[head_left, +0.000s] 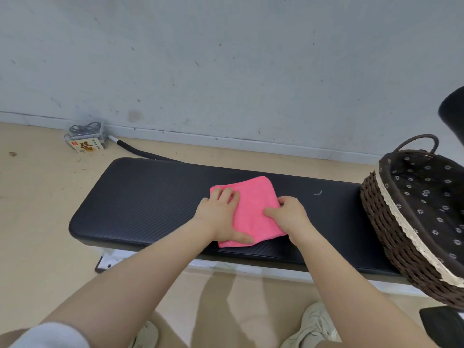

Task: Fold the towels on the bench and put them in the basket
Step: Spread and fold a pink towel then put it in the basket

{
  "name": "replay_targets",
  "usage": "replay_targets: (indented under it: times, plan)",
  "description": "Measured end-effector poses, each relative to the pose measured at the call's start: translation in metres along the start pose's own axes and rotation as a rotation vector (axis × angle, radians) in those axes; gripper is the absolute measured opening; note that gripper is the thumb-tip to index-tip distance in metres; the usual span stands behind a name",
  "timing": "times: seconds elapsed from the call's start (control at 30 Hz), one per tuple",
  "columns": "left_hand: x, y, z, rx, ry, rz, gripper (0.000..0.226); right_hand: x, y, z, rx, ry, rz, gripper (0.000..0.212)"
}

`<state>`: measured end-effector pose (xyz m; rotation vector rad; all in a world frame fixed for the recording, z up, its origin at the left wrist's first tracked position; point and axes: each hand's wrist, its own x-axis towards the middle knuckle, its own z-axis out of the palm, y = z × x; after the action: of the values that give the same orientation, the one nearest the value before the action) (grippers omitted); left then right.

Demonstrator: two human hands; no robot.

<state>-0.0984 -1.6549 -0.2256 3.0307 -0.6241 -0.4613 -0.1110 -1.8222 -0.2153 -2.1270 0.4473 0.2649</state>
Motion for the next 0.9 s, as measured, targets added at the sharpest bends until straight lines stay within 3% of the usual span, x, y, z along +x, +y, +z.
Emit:
replay_targets:
  times: [0.1, 0.23, 0.37, 0.5, 0.57, 0.63, 0.7, 0.8, 0.9]
  plan:
    - [0.003, 0.000, 0.001, -0.003, -0.006, -0.019, 0.122, -0.008, -0.011, 0.001, 0.135, -0.121, -0.082, 0.026]
    - [-0.001, -0.010, 0.001, -0.187, -0.057, 0.049, 0.116, -0.022, -0.032, 0.015, -0.017, -0.129, -0.253, 0.038]
    - [-0.019, -0.031, -0.005, -0.751, -0.088, 0.146, 0.068, -0.034, -0.048, 0.034, -0.296, -0.095, -0.381, 0.028]
    - [-0.028, -0.044, -0.007, -1.459, -0.097, -0.003, 0.040, -0.044, -0.058, 0.052, -0.518, -0.056, -0.414, 0.027]
    - [-0.023, -0.046, -0.008, -1.686, -0.027, -0.118, 0.030, -0.048, -0.060, 0.061, -0.555, -0.065, -0.436, 0.030]
    - [-0.015, -0.049, -0.008, -1.610, 0.071, -0.208, 0.031, -0.051, -0.061, 0.067, -0.542, -0.100, -0.456, 0.029]
    - [-0.008, -0.052, -0.009, -1.352, 0.158, -0.230, 0.048, -0.050, -0.061, 0.067, -0.515, -0.155, -0.461, 0.024]
    - [0.002, -0.055, -0.012, -0.948, 0.244, -0.156, 0.061, -0.042, -0.057, 0.062, -0.440, -0.186, -0.395, 0.035]
    - [0.007, -0.052, -0.018, -0.786, 0.249, -0.050, 0.058, -0.041, -0.051, 0.063, -0.486, -0.034, -0.330, 0.028]
